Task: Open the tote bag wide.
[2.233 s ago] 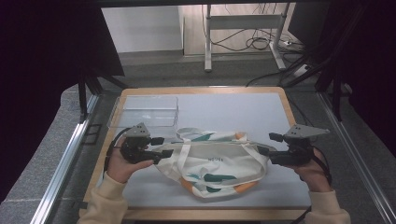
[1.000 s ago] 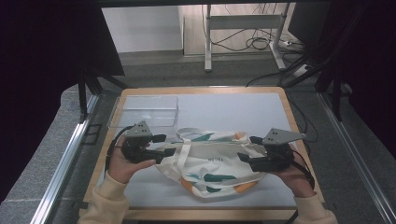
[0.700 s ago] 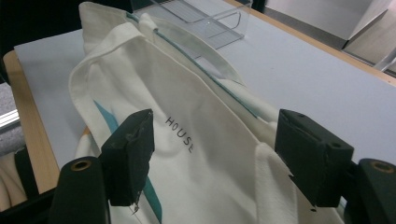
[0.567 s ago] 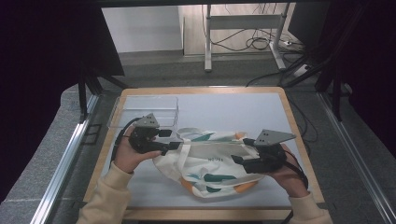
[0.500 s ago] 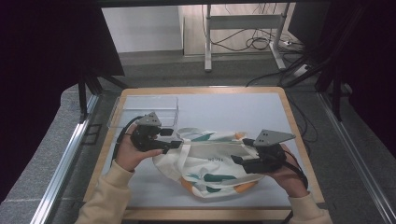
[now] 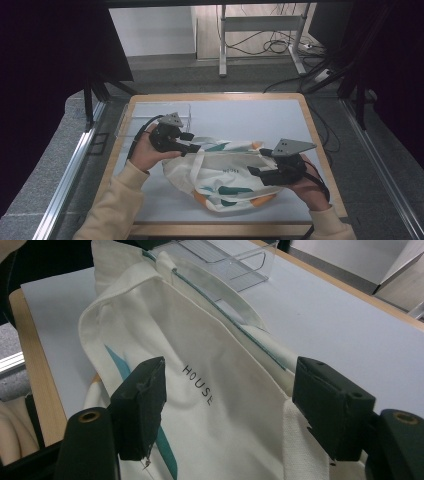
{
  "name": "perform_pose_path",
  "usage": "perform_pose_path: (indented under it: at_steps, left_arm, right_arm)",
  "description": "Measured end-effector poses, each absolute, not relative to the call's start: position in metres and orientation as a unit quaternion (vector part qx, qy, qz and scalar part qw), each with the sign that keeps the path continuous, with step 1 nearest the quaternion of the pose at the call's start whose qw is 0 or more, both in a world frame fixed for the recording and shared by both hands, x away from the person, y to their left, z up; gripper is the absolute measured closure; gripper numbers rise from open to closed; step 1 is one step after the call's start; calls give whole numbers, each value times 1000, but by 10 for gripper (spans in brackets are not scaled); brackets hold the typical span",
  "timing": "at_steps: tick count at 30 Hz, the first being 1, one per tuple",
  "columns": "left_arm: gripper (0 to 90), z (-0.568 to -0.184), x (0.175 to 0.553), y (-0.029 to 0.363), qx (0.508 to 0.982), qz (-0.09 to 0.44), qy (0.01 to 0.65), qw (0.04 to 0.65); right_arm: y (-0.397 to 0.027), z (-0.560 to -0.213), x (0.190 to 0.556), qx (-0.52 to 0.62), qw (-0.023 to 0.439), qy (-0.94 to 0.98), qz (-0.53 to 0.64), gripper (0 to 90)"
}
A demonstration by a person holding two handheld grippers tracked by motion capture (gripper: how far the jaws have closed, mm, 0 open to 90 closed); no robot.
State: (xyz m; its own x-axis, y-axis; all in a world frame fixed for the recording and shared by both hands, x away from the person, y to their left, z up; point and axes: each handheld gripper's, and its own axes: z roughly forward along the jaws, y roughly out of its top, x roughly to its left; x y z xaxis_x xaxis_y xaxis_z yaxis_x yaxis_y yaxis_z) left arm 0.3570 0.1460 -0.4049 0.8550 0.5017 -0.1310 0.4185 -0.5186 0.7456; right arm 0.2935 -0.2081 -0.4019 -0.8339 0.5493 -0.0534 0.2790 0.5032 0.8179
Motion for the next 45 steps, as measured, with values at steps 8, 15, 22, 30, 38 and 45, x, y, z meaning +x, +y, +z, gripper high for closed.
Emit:
perform_pose_path:
  at_steps: [8, 15, 22, 30, 38, 45]
  left_arm:
    - [550, -414, 367, 140, 883, 18, 252, 397]
    - [669, -417, 370, 126, 902, 7, 228, 368]
    - [797, -417, 368, 126, 905, 0, 223, 361]
    - [805, -415, 365, 124, 909, 7, 221, 354]
    - [810, -415, 366, 123, 909, 10, 224, 351]
    - [812, -415, 366, 123, 909, 11, 225, 350]
  right_arm:
    - [-208, -403, 297, 247, 151, 852, 436, 297]
    - [-203, -401, 295, 243, 155, 854, 433, 298]
    - [-197, -401, 296, 239, 158, 856, 429, 298]
    - [-173, -400, 304, 219, 153, 864, 428, 310]
    - [-147, -400, 316, 197, 135, 876, 418, 362]
    - [-132, -405, 325, 184, 116, 887, 408, 410]
